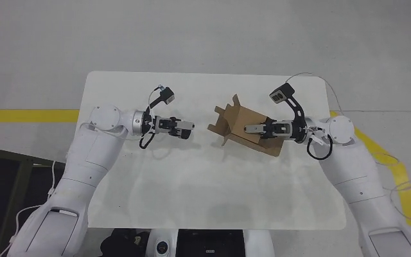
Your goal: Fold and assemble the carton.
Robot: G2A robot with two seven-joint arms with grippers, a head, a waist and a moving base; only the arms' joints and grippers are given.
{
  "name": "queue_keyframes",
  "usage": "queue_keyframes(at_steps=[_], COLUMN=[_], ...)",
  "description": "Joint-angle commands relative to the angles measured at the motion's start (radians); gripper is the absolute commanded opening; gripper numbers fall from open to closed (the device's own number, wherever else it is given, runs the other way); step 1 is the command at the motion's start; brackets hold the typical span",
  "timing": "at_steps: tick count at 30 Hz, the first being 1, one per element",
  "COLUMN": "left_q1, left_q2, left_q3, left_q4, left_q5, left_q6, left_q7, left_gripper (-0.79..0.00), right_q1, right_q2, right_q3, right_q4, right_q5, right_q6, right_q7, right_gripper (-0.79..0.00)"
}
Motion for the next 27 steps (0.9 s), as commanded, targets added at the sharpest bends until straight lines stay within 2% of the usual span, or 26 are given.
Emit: queue_keyframes(at_steps=[1,13,27], left_q1=[-0.007,-0.064,-0.102], left_q2=[-0.003,-0.034,-0.059], left_q3=[0.014,0.104,0.155], left_q4=[0.000,0.036,0.063], left_q5=[0.001,-0.021,-0.068], left_q6=[0.007,0.006,-0.010], left_q7=[-0.001,0.015,-0.001], left_gripper=[0.000,0.000,0.000], right_q1=[0.000,-0.004,-0.019], right_q2=[0.001,-0.005,-0.016], right_q3=[0.001,-0.008,-0.044], right_q4=[-0.012,-0.068,-0.088], right_q5=[0.011,0.056,0.047], right_q6=[0.002,-0.009,-0.022], right_q7=[0.002,-0.009,-0.022], right_gripper=[-0.785,-0.785,-0.785])
